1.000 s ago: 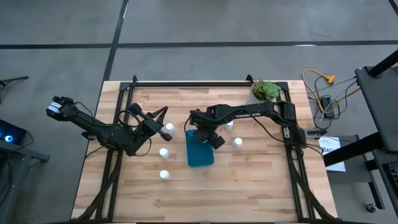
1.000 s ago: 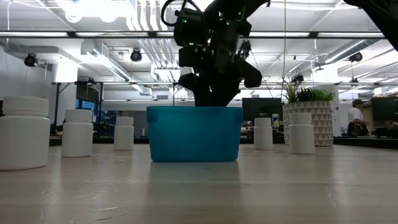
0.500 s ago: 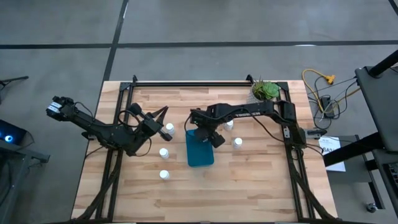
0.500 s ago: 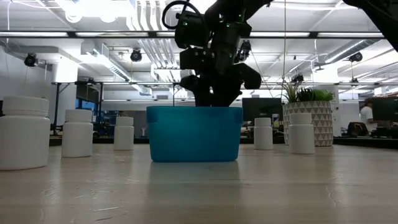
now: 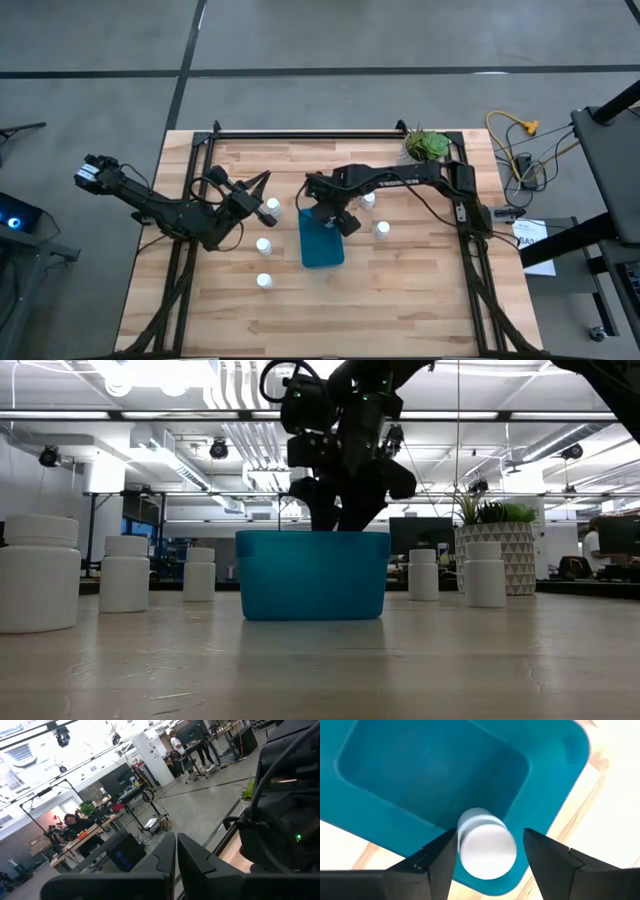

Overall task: Pick and place pill bottles into a basket
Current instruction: Put the white pill bottle into the blue bin

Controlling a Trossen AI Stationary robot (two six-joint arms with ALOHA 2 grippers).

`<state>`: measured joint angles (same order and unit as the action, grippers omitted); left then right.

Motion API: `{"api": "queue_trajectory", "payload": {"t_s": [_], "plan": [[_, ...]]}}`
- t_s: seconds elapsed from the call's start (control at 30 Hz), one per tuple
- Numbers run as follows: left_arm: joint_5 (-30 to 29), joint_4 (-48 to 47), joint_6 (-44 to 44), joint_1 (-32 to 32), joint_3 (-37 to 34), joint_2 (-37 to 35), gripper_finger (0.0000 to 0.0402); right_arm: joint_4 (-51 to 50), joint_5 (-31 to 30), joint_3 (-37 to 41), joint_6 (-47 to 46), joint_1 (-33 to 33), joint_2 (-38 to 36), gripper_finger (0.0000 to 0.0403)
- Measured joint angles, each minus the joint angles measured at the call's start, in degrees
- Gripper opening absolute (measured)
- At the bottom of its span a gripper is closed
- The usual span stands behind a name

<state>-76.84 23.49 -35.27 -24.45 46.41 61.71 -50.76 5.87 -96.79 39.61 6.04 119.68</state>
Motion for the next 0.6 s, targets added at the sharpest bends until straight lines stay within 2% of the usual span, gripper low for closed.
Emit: {"api": "queue_trajectory", "payload": {"t_s": [0.6], "plan": [[0.0, 0.0, 0.0, 0.0, 0.0, 0.0, 0.0002, -11.2, 0.1, -6.8, -2.5, -0.2, -0.3, 0.0229]]}}
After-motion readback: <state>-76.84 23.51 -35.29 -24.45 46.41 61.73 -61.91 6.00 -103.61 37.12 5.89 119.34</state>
